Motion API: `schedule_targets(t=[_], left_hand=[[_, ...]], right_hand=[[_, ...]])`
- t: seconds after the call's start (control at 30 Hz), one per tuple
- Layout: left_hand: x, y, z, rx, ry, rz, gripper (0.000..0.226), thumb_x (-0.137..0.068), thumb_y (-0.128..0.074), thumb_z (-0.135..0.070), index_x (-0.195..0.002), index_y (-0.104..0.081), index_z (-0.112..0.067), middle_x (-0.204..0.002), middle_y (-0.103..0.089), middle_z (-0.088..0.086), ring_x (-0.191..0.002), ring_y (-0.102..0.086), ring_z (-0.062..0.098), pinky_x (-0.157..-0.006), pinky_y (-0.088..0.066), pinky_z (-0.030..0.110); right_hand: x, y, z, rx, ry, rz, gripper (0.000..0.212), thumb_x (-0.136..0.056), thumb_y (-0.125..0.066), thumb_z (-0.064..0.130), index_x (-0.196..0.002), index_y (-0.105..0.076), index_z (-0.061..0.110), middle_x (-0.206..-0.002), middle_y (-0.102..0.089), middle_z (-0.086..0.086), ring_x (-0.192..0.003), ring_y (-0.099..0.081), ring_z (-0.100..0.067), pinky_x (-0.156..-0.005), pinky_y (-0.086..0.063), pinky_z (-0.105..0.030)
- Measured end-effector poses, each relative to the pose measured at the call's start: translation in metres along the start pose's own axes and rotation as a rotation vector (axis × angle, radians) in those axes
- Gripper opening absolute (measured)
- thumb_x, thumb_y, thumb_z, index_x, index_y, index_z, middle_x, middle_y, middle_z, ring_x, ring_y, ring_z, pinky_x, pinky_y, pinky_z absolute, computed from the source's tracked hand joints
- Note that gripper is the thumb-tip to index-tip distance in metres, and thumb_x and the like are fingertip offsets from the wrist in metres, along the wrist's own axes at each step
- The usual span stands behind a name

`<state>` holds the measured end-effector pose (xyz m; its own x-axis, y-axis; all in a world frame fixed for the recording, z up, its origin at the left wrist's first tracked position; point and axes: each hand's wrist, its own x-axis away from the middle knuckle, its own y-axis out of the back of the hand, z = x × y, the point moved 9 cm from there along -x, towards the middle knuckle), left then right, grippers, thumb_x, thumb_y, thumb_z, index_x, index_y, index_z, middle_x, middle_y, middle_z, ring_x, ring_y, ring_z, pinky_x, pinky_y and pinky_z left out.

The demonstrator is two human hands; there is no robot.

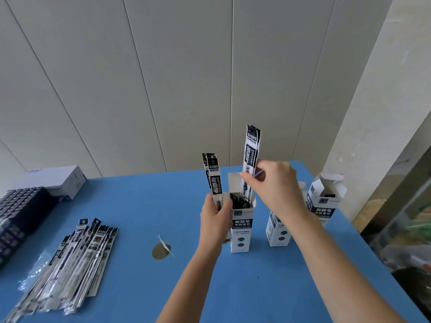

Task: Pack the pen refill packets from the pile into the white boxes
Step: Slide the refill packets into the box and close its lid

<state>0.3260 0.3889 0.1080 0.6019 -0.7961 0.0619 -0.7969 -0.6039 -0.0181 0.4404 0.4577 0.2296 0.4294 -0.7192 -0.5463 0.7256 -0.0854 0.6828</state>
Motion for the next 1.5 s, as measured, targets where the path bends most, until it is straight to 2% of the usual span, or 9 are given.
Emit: schedule_targets(t=[0.17,0.3,0.57,0.77,0.93,1.13,1.3,1.4,1.5], left_hand=[[0.003,-0.003,-0.002,0.027,-0.004,0.002,0.017,-0.09,-0.048,-0.009,-0.077,-0.039,-0.014,-0.061,-0.039,-0.002,-0.05,-0.033,0.01,-0.047,-0.034,0.02],[0.004,-0.002,-0.001,0.037,-0.003,-0.016,0.017,-0.09,-0.05,-0.01,-0.077,-0.039,-0.014,-0.06,-0.04,-0.001,-0.049,-0.034,0.01,-0.047,-0.034,0.021],[0.005,-0.002,0.0,0.059,-0.008,-0.028,0.014,-0.09,-0.05,-0.009,-0.079,-0.041,-0.012,-0.061,-0.041,0.0,-0.047,-0.034,0.01,-0.047,-0.035,0.022],[0.005,-0.002,0.001,0.062,-0.011,-0.031,0.015,-0.09,-0.051,-0.01,-0.078,-0.042,-0.014,-0.061,-0.041,-0.001,-0.045,-0.034,0.008,-0.046,-0.035,0.022],[0.005,-0.002,0.002,0.069,-0.004,-0.032,0.014,-0.09,-0.051,-0.009,-0.079,-0.043,-0.014,-0.06,-0.041,-0.002,-0.046,-0.035,0.008,-0.047,-0.036,0.021],[0.01,-0.003,0.002,0.077,-0.005,-0.019,0.011,-0.089,-0.05,-0.008,-0.081,-0.044,-0.013,-0.064,-0.043,0.001,-0.048,-0.036,0.009,-0.046,-0.036,0.021],[0.011,-0.001,0.0,0.068,-0.008,-0.02,0.01,-0.089,-0.051,-0.009,-0.082,-0.045,-0.012,-0.065,-0.045,0.001,-0.046,-0.037,0.008,-0.047,-0.037,0.021],[0.013,0.0,0.001,0.066,-0.007,-0.017,0.009,-0.09,-0.051,-0.009,-0.083,-0.045,-0.012,-0.065,-0.045,0.002,-0.047,-0.036,0.009,-0.047,-0.037,0.021],[0.014,0.001,0.002,0.059,0.0,-0.019,0.01,-0.088,-0.052,-0.009,-0.082,-0.045,-0.012,-0.066,-0.045,0.002,-0.048,-0.037,0.01,-0.048,-0.037,0.022]], right_hand=[[-0.002,-0.004,-0.003,-0.03,-0.03,0.027,0.048,-0.083,-0.066,0.032,-0.048,-0.034,0.024,-0.045,-0.041,0.012,-0.045,-0.039,-0.006,-0.056,-0.028,-0.026],[-0.006,-0.003,-0.009,-0.047,-0.044,0.004,0.036,-0.082,-0.067,0.033,-0.065,-0.058,0.003,-0.056,-0.062,-0.004,-0.058,-0.054,-0.025,-0.064,-0.038,-0.028],[0.001,-0.013,-0.016,0.066,-0.075,0.058,0.029,-0.085,-0.062,0.035,-0.075,-0.053,0.01,-0.062,-0.054,0.0,-0.063,-0.047,-0.023,-0.062,-0.03,-0.027],[0.007,-0.028,-0.02,0.095,-0.093,0.166,0.027,-0.081,-0.064,0.042,-0.092,-0.059,0.018,-0.078,-0.061,0.001,-0.073,-0.049,-0.021,-0.065,-0.038,-0.027],[0.009,-0.029,-0.028,0.071,-0.134,0.201,0.025,-0.08,-0.066,0.042,-0.087,-0.066,0.017,-0.079,-0.069,-0.002,-0.078,-0.06,-0.024,-0.063,-0.043,-0.028],[0.021,-0.039,-0.025,0.179,-0.112,0.297,0.034,-0.079,-0.061,0.052,-0.077,-0.064,0.019,-0.064,-0.054,0.003,-0.069,-0.052,-0.021,-0.059,-0.032,-0.027],[0.022,-0.026,-0.024,0.084,-0.122,0.188,0.031,-0.082,-0.06,0.049,-0.081,-0.065,0.018,-0.07,-0.064,0.001,-0.069,-0.047,-0.018,-0.056,-0.03,-0.028],[0.025,-0.03,-0.023,0.13,-0.101,0.209,0.029,-0.082,-0.062,0.045,-0.076,-0.065,0.017,-0.054,-0.047,0.007,-0.064,-0.045,-0.02,-0.048,-0.024,-0.026],[0.029,-0.04,-0.016,0.21,-0.051,0.261,0.032,-0.083,-0.058,0.049,-0.072,-0.062,0.019,-0.056,-0.045,0.006,-0.065,-0.046,-0.021,-0.06,-0.029,-0.028]])
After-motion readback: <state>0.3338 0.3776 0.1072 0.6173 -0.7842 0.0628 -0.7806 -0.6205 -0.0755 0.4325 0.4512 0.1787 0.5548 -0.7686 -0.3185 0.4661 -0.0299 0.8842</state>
